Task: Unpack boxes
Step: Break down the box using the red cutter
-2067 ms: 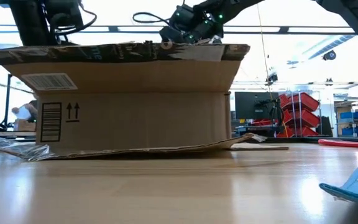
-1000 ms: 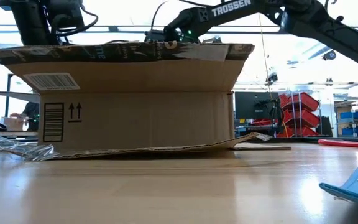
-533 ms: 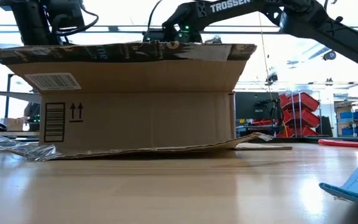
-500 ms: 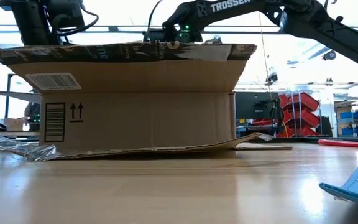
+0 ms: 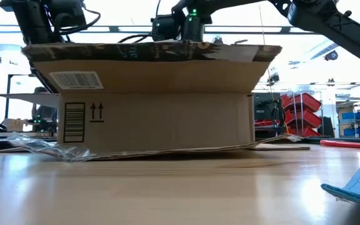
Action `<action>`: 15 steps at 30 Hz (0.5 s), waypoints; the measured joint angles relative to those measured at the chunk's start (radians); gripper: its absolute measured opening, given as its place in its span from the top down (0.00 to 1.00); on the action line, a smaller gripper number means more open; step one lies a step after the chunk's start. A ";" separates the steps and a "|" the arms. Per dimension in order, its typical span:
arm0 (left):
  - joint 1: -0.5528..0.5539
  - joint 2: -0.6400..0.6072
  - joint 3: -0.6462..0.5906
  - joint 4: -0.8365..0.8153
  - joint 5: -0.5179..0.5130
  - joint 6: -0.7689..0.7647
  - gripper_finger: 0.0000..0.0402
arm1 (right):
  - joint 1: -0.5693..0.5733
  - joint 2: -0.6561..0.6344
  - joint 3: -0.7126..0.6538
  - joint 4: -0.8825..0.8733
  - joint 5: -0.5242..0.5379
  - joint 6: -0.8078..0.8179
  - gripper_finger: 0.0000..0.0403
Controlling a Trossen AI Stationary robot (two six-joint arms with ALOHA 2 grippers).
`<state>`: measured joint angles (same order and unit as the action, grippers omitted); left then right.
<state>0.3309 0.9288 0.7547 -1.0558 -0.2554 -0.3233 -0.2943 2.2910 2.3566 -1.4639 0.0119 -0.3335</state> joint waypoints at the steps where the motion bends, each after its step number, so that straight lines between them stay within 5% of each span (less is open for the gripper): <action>1: 0.000 0.000 0.000 0.000 0.000 0.000 0.61 | 0.000 -0.008 0.000 -0.015 0.018 0.000 0.97; 15: 0.000 0.000 0.000 0.004 -0.005 0.007 0.61 | -0.047 -0.125 0.000 -0.110 0.122 0.094 0.97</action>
<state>0.3309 0.9291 0.7547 -1.0523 -0.2607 -0.3161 -0.3409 2.1659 2.3562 -1.5736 0.1342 -0.2393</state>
